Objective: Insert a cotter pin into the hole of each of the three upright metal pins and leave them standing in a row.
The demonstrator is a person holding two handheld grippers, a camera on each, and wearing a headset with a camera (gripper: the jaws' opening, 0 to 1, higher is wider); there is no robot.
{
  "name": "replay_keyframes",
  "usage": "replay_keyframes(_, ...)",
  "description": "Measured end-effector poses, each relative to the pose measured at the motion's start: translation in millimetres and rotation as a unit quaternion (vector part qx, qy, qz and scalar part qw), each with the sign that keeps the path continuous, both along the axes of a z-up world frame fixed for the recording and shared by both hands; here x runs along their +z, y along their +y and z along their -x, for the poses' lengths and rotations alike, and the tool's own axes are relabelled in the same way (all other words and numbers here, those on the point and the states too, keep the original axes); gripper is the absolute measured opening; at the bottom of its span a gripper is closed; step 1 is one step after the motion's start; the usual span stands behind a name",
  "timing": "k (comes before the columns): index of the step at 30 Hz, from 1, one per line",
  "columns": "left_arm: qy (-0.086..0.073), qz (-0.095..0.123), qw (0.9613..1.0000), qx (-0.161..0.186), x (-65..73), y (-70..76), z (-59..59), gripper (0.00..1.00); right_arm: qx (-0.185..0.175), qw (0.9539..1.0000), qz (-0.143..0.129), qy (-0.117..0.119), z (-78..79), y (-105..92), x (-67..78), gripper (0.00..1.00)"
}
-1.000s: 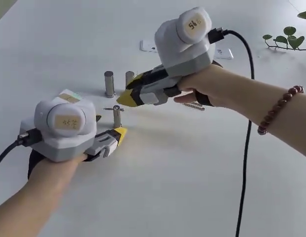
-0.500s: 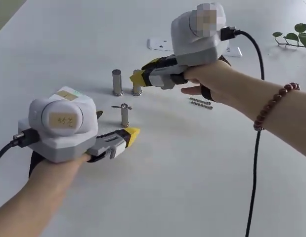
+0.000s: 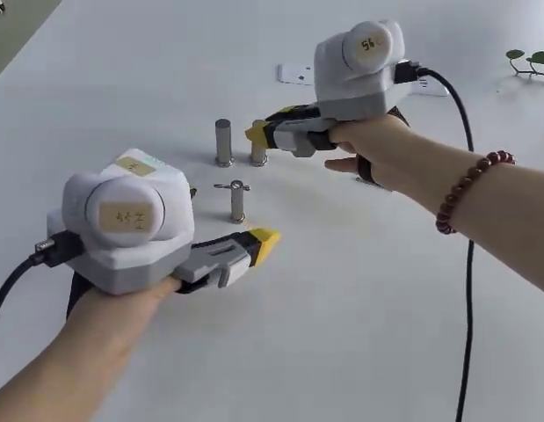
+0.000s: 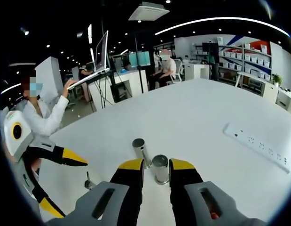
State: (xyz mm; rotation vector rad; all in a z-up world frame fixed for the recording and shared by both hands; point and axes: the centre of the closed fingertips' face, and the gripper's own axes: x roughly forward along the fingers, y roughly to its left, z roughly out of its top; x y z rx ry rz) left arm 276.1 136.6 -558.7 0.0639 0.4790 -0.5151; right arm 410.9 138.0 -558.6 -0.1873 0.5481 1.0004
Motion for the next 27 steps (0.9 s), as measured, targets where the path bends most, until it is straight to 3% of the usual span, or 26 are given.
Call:
replay_keyframes(8,-0.001,0.004,1.0000,0.009,4.2,2.1,0.6,0.71,-0.005,0.9999,0.007,-0.007,1.2,0.2,-3.4,0.12)
replay_keyframes(19,0.002,-0.005,1.0000,0.005,1.8,3.7,2.2,0.68,-0.014,0.9998,-0.006,-0.011,0.6,0.1,-5.1,0.09)
replay_keyframes(27,0.000,-0.005,1.0000,0.008,2.5,5.3,1.6,0.68,-0.015,0.9994,0.014,-0.028,-1.9,0.1,-4.0,0.08)
